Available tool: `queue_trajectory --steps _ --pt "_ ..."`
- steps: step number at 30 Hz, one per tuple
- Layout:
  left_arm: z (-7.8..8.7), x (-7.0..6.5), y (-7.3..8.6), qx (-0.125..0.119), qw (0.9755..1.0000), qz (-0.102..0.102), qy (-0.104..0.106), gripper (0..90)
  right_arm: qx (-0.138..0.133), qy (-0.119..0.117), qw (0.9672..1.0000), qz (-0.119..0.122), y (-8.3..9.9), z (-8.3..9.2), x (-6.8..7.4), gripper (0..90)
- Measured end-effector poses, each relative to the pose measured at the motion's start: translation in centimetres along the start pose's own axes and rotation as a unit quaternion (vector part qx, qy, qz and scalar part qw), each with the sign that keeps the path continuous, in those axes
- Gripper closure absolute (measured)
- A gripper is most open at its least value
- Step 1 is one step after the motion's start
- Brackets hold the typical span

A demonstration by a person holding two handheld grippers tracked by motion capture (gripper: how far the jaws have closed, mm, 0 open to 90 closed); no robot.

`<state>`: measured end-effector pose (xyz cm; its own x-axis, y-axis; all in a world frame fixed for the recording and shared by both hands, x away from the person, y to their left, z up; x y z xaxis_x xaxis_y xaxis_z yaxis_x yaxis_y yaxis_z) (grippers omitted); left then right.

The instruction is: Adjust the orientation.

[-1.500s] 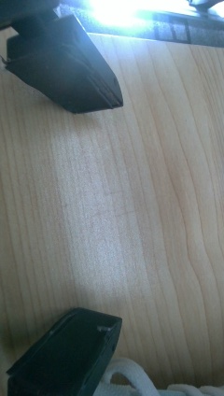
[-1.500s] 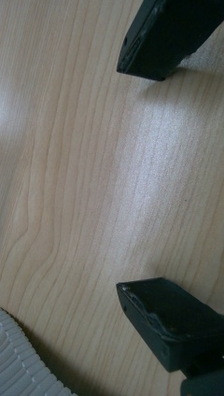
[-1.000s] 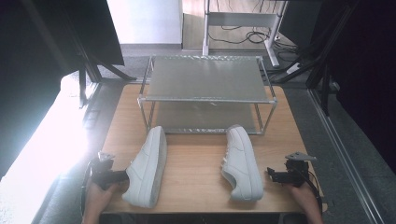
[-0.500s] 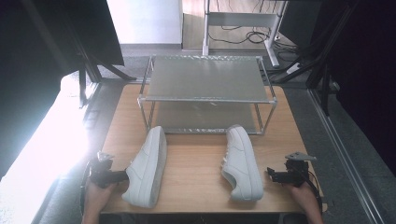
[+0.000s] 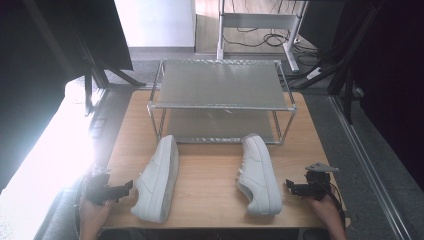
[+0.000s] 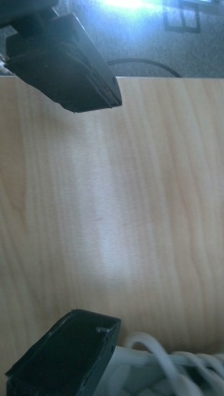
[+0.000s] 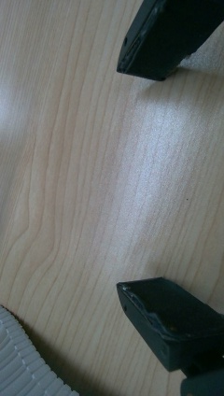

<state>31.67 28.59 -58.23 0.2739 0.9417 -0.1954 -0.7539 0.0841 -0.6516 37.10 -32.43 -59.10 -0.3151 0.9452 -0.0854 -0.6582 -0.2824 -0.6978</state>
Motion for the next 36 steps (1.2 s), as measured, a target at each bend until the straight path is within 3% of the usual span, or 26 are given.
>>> queue_trajectory --steps 2,5,9,25,33,36 --pt "0.0 -0.4 0.4 0.014 0.9998 -0.012 -0.001 0.0 0.000 0.000 1.0000 0.000 0.0 0.0 0.0 0.0" --pt "0.0 -0.8 0.3 0.017 0.9997 -0.018 0.002 0.0 0.000 0.000 1.0000 0.000 0.0 0.0 0.0 0.0" --pt "0.2 -2.2 -0.3 0.005 0.9993 -0.031 0.019 0.0 0.000 0.000 1.0000 0.000 0.0 0.0 0.0 0.0" --pt "1.1 -3.9 -1.8 -0.007 0.9981 -0.059 0.014 0.0 0.000 0.000 1.0000 0.000 0.0 0.0 0.0 0.0" --pt "1.5 -6.1 -3.2 -0.029 0.9966 -0.068 0.037 0.0 0.000 0.000 1.0000 0.000 0.0 0.0 0.0 0.0" --pt "1.3 -6.9 -3.8 -0.032 0.9960 -0.075 0.035 0.0 0.000 0.000 1.0000 0.001 0.0 0.0 0.0 0.0"
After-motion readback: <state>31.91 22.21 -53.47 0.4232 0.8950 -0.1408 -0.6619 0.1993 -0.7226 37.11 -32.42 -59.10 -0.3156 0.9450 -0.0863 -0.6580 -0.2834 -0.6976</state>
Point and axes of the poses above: each handheld gripper's, and its own axes: z roughly backward along the jaws, y roughly out of its underside, x roughly to its left, the point moved 10 cm from there along -z, roughly forward along the jaws, and after that the axes turned 7 degrees about y, right-handed, at the moved point
